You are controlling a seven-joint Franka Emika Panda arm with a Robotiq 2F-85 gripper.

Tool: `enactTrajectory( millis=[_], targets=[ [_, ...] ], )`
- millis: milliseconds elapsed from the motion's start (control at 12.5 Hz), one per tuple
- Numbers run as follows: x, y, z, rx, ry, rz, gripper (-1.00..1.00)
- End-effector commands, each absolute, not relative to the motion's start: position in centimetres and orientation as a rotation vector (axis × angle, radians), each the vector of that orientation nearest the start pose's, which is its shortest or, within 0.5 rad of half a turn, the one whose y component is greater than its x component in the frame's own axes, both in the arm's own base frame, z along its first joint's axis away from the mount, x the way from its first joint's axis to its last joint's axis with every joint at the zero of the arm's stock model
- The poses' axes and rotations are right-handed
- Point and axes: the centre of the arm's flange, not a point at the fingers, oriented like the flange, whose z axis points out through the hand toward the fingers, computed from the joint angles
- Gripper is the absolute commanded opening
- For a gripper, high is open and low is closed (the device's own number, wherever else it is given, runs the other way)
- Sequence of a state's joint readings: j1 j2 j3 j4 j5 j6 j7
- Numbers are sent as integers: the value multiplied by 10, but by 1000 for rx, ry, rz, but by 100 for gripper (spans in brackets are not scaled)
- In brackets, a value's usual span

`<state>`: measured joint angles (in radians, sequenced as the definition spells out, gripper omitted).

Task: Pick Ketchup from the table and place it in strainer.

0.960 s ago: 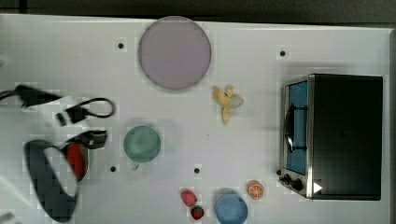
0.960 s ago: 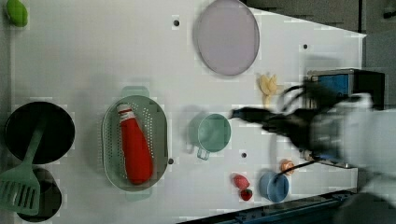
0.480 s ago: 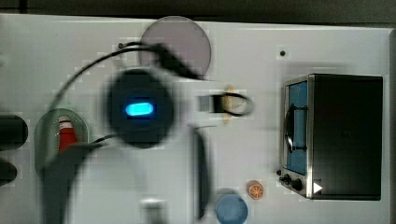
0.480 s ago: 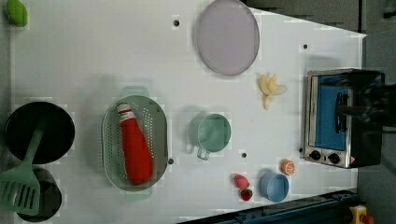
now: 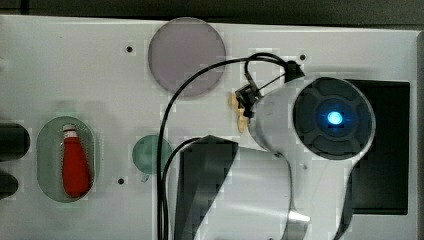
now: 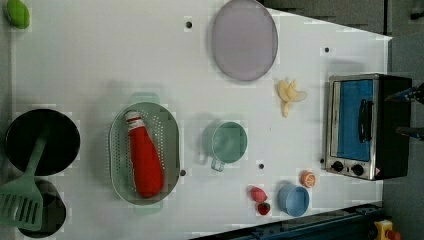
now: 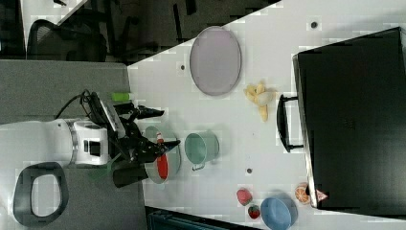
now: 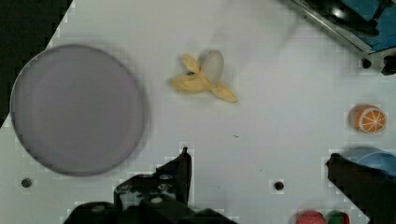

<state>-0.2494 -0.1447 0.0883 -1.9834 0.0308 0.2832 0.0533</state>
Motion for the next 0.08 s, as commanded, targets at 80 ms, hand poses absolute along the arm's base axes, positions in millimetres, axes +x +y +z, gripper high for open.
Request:
enactTrajectory(
  millis=[80],
  targets=[
    [515, -22, 569, -2786, 1394, -63, 100]
  ],
)
